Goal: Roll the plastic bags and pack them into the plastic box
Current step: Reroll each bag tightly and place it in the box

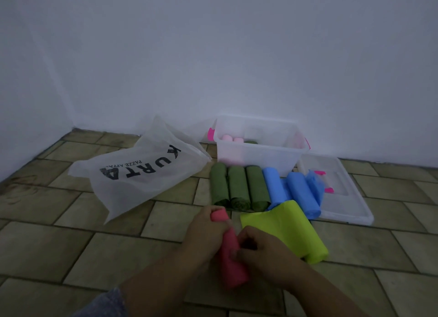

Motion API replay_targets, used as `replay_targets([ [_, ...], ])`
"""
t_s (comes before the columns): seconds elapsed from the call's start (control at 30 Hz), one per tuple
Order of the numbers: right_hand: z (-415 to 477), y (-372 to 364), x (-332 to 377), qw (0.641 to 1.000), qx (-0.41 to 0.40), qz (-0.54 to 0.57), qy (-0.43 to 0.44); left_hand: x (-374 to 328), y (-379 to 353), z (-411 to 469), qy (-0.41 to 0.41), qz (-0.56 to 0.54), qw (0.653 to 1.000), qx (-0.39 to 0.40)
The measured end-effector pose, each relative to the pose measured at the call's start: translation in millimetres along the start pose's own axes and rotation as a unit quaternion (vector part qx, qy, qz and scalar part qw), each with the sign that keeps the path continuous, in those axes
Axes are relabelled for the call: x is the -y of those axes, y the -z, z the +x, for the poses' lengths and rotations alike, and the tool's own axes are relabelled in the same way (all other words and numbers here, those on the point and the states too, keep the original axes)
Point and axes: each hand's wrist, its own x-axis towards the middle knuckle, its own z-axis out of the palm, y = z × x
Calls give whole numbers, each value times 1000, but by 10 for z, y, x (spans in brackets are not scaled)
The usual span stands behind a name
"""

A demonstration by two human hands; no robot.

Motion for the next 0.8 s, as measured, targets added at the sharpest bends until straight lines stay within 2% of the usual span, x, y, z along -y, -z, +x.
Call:
replay_targets([
  [0.03,-6,15,10,996,6,84,-18,-33,-10,5,17,-51,999,8],
  [0.1,14,72,18,963,30,259,-67,-128,-36,35,39,-100,994,29],
  [0.17,64,155,25,926,63,361,-93,-237,-70,101,24,-67,997,41],
  [0.27,184,374,44,897,63,427,-94,-488,-120,278,-37,39,997,58],
  [0.33,295,621,68,885,53,453,-91,-739,-161,492,-108,135,983,57],
  [0.43,510,1106,186,886,26,458,-72,-1161,-178,898,-193,227,955,-7],
  [0.53,830,1615,363,901,-60,426,-55,-1461,-160,1350,-201,317,925,-50],
  [0.63,1220,2032,503,915,-179,358,-58,-1586,-191,1710,-114,390,914,-7],
  [0.73,1639,2286,510,951,-258,148,-84,-1569,-255,1903,-61,487,871,31],
  [0.8,1902,2318,437,959,-246,-68,-125,-1528,-255,1960,-67,517,852,36],
])
